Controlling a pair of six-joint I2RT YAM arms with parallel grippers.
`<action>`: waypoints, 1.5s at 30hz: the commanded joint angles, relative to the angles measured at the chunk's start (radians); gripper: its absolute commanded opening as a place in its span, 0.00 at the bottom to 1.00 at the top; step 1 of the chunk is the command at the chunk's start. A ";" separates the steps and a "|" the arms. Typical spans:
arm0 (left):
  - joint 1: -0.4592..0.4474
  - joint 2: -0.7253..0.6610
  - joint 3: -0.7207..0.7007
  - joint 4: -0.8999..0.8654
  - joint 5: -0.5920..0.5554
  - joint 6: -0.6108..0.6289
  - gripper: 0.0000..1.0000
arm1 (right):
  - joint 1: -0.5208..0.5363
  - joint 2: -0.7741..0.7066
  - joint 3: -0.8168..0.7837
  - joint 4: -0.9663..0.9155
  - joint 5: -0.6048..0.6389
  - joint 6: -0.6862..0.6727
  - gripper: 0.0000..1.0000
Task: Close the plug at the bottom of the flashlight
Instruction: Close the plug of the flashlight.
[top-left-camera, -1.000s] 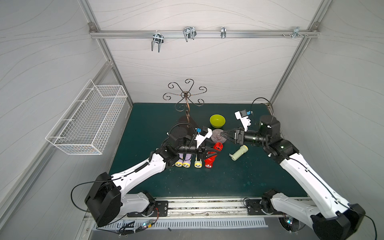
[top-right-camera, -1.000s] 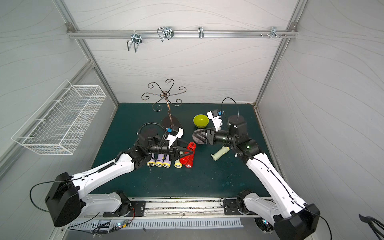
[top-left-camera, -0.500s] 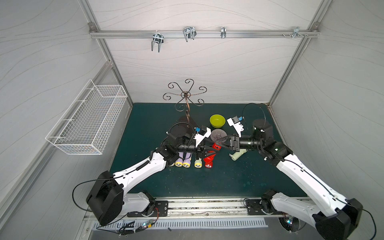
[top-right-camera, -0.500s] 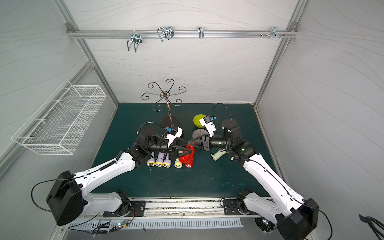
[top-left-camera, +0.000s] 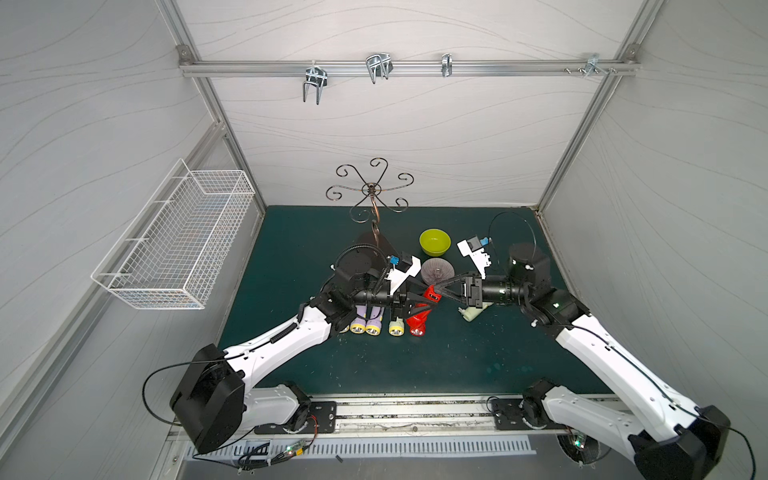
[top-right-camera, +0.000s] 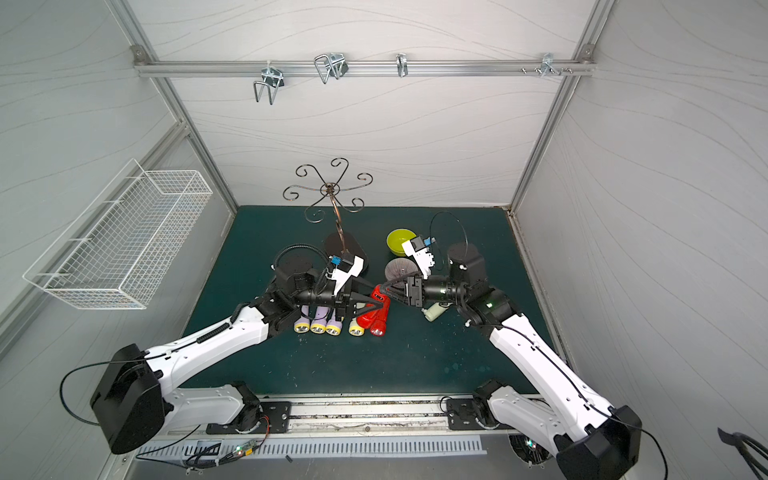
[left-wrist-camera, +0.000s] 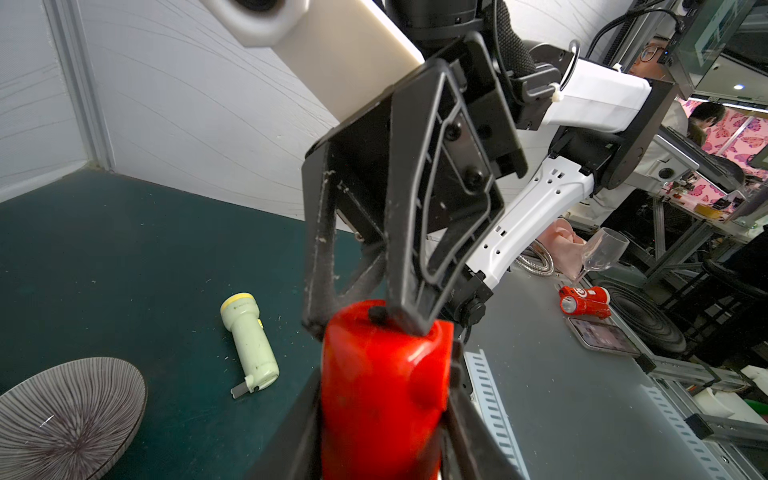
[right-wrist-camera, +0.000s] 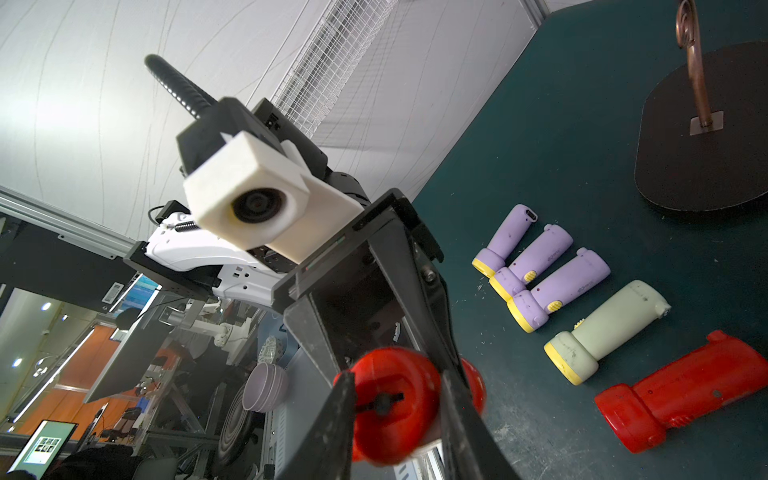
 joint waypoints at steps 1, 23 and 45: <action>0.005 -0.031 0.010 0.102 0.003 -0.004 0.00 | -0.005 -0.017 -0.021 -0.001 -0.020 0.009 0.34; 0.005 -0.042 0.010 0.131 0.012 -0.056 0.00 | -0.163 -0.025 -0.068 0.054 -0.052 0.065 0.17; 0.019 0.016 0.099 -0.016 -0.467 -0.483 0.00 | 0.372 -0.141 0.036 -0.318 0.798 -0.209 0.69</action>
